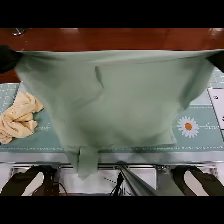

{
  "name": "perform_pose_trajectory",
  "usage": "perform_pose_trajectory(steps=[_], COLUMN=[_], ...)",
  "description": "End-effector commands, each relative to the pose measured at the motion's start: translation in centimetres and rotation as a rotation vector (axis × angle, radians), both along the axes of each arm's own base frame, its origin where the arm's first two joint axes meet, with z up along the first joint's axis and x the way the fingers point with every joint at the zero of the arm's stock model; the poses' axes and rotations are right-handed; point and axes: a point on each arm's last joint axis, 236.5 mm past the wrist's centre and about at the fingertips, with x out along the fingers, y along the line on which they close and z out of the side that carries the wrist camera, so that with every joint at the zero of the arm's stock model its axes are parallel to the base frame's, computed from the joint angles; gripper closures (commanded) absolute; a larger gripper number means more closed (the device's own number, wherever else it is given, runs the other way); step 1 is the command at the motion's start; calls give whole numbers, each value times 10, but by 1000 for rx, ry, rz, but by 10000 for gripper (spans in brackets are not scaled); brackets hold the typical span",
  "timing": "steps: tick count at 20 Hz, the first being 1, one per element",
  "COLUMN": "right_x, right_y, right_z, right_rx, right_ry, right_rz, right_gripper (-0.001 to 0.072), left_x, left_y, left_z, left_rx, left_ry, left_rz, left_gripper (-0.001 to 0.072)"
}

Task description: Fold the shirts.

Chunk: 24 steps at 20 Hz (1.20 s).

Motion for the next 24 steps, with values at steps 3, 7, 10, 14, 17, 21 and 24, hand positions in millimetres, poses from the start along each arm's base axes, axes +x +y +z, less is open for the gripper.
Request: perform_pose_trajectory(steps=[3, 7, 10, 14, 17, 21, 24], right_x=[126, 183, 204, 183, 131, 46, -7], right_y=[-18, -22, -14, -14, -35, -92, -102], right_z=[-105, -150, -165, -162, -140, -147, -182], right_rx=[207, 352, 483, 526, 503, 347, 373], right_ry=[70, 117, 148, 212, 282, 380, 357], right_rz=[-94, -147, -160, -94, 23, -54, -232], right_gripper=[690, 690, 553, 77, 80, 83, 90], left_x=[94, 119, 116, 82, 32, -35, -97], left_y=[-18, -34, -40, -37, 2, 41, 21], left_z=[-106, -154, -179, -194, -199, -212, -253], left_rx=[-123, -237, -262, -219, -192, -204, -267], left_ry=[83, 145, 219, 390, 600, 760, 872], left_rz=[54, 95, 90, -33, -96, -71, -92], left_gripper=[689, 689, 587, 0, 0, 0, 0])
